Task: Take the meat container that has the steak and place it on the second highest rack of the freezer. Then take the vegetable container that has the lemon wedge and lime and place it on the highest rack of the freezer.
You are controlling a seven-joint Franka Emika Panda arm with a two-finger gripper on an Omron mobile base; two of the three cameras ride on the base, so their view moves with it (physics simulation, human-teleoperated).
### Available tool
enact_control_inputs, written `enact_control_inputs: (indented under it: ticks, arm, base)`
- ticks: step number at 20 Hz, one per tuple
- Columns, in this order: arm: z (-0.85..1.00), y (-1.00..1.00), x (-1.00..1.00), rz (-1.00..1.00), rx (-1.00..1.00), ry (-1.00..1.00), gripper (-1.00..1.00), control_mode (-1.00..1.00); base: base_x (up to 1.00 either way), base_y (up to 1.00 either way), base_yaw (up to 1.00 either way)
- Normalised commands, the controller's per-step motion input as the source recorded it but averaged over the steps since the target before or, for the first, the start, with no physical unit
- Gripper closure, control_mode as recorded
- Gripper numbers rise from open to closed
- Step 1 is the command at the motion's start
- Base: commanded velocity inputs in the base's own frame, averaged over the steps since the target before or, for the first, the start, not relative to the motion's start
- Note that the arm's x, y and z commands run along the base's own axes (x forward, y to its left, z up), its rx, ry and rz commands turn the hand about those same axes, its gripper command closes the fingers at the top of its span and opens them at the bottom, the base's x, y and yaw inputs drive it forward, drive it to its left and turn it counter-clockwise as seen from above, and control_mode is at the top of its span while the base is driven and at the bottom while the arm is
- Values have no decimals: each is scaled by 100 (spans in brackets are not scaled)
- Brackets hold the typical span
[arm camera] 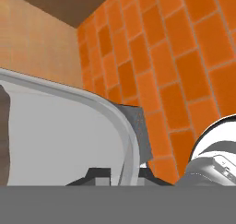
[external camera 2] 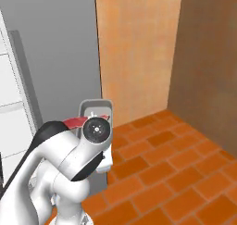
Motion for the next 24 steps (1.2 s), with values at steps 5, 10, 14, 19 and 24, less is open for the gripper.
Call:
enact_control_inputs:
  ticks: [5, 10, 14, 19, 24]
  arm:
    - [0, 0, 0, 0, 0, 0, 100, 100]
    - [0, 0, 0, 0, 0, 0, 100, 100]
    - [0, 0, 0, 0, 0, 0, 100, 100]
    - [0, 0, 0, 0, 0, 0, 100, 100]
    - [0, 0, 0, 0, 0, 0, 100, 100]
  base:
    - [8, -7, 59]
    - [0, 0, 59]
    - [0, 0, 56]
    - [0, 0, 53]
    - [-18, 0, 50]
